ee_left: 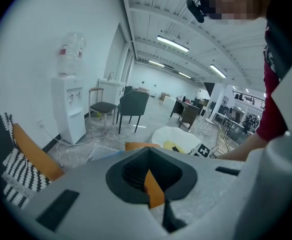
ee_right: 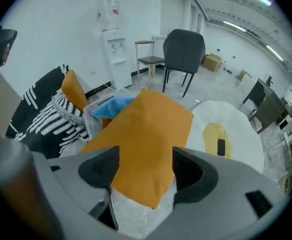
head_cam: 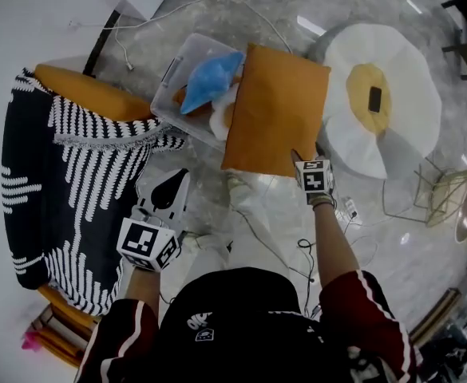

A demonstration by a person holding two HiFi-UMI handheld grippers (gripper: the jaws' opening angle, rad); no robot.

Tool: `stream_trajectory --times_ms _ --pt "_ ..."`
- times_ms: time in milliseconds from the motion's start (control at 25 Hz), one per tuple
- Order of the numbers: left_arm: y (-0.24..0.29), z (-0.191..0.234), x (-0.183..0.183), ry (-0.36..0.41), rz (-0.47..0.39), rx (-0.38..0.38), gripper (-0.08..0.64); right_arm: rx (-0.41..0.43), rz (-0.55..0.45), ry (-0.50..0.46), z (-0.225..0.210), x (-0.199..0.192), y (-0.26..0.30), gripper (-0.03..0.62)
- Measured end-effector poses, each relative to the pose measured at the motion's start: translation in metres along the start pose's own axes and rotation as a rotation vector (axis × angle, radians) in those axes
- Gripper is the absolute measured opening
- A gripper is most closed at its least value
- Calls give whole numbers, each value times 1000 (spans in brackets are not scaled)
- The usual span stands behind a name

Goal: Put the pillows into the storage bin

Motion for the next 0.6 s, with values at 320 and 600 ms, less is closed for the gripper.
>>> stream_trajectory --times_ms 320,600 --pt "-64 6 22 18 -111 48 2 -13 -108 -73 28 54 -45 334" --pt "-145 25 35 20 -220 139 2 -14 -207 -153 71 101 -93 331"
Point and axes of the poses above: the fingertips, and each gripper's own axes: y forward along the fingers, z to its left, x out of its top, the point moved 4 cm from there along -y, backward along the fingers, and after that the axes turned 8 degrees about -y, right-handed, at the moved point
